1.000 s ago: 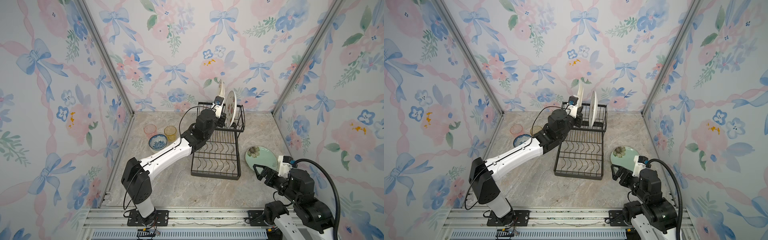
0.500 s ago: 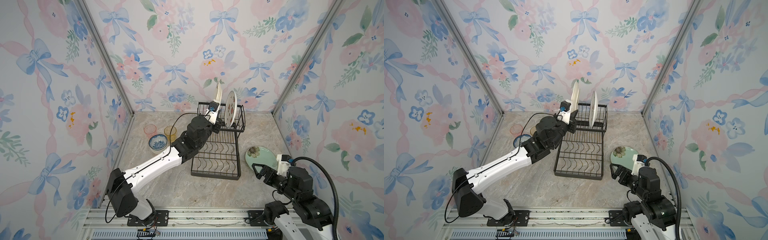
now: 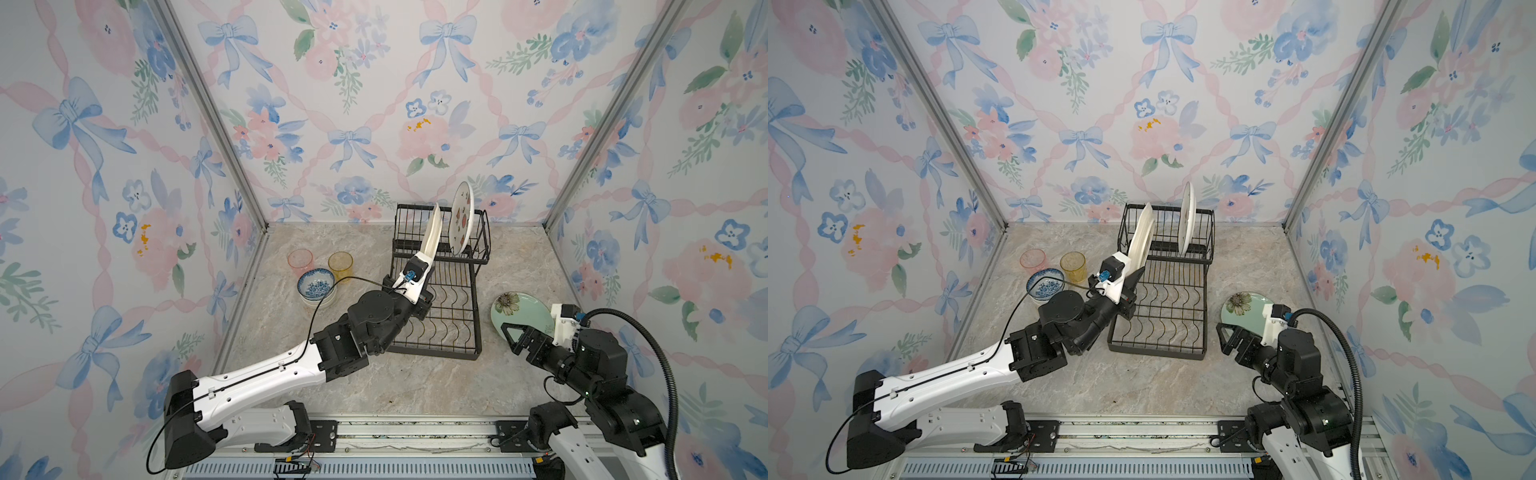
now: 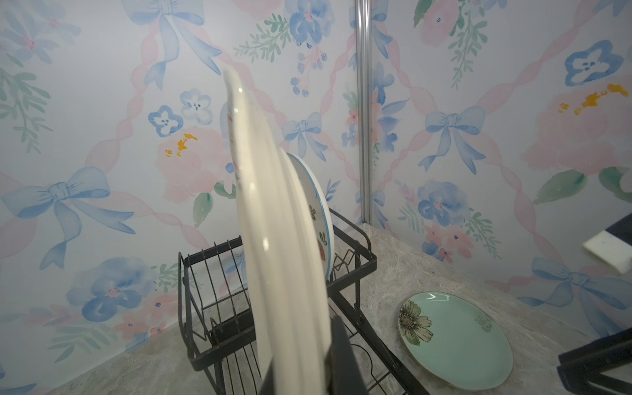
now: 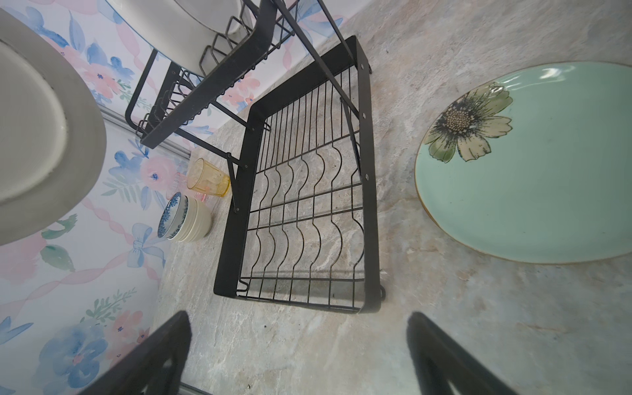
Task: Unload the mixed dishes from the dish rack
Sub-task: 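Pull the white plate out of the rack and down toward the right gripper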
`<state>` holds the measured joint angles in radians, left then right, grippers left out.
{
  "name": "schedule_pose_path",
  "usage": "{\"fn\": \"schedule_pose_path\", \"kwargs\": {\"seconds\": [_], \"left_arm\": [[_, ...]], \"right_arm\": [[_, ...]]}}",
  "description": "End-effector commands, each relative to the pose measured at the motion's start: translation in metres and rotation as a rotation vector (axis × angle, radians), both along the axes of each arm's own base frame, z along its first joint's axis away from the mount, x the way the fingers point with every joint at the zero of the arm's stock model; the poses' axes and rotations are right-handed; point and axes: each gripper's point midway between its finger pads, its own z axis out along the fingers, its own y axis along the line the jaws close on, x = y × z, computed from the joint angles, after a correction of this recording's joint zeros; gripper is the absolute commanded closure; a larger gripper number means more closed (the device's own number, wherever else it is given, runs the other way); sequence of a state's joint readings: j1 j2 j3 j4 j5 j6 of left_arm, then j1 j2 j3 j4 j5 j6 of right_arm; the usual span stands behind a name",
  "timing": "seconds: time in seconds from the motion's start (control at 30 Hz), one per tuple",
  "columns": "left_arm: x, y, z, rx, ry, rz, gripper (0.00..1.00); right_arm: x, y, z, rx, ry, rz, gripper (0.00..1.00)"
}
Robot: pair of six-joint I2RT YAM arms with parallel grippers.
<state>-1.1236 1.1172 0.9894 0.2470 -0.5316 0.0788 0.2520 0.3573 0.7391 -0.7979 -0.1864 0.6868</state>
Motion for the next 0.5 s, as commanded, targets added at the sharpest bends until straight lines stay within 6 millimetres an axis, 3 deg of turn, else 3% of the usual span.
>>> {"fn": "schedule_pose_path", "kwargs": {"seconds": [0.0, 0.23, 0.47], "left_arm": [[-0.012, 0.021, 0.02, -0.076, -0.033, 0.009, 1.0], [-0.028, 0.02, -0.03, 0.046, 0.031, -0.086, 1.0], [-0.031, 0.017, -0.069, 0.139, 0.056, -0.108, 1.0]], "right_arm": [[-0.007, -0.002, 0.007, -0.023, -0.02, 0.008, 0.0], [-0.002, 0.006, -0.001, 0.015, -0.005, 0.035, 0.01], [-0.001, 0.016, 0.01, 0.093, 0.006, 0.058, 0.01]]}}
